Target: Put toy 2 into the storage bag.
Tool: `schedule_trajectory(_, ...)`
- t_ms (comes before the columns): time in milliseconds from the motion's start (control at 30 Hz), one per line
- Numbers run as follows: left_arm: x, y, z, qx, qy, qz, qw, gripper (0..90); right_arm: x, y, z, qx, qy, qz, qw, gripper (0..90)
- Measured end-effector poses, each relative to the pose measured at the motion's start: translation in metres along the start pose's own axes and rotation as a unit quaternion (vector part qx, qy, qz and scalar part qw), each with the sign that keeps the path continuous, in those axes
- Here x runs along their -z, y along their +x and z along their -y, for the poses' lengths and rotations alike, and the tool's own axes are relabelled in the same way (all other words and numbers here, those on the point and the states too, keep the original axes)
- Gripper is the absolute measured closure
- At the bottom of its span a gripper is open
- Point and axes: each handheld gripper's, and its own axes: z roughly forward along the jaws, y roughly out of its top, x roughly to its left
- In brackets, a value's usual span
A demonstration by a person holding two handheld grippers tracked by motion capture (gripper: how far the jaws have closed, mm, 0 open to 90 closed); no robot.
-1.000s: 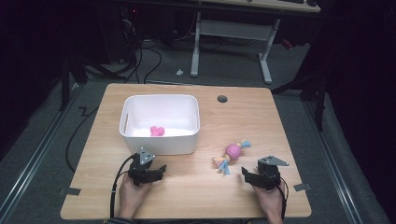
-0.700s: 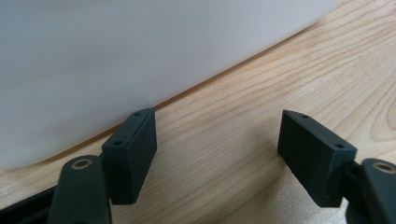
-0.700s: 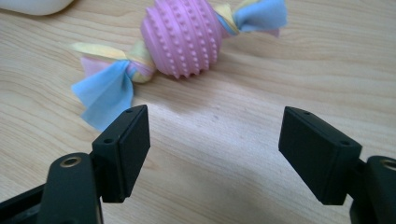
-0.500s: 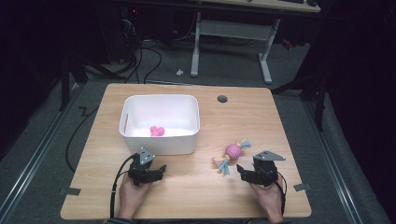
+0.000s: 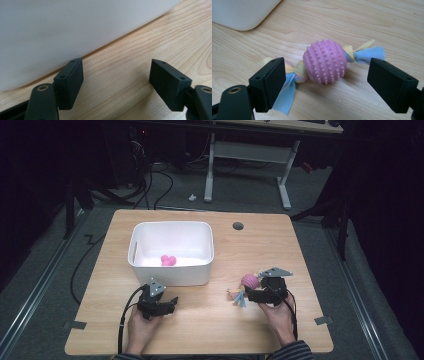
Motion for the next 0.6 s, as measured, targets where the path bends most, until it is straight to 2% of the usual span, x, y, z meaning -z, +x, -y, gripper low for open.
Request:
schedule_trajectory(267,0.000,-0.001,0.000,-0.002,0.000,-0.001,1.0000,28.0,-0.011,0.000,-0.007,-0.003,0.005,0.003,1.0000,14.7)
schedule_trajectory(600,0.000,0.000,0.000,-0.002,0.000,-0.001,1.0000,27.8,-0.032,-0.002,-0.013,-0.015,0.030,0.002,0.9994,11.8)
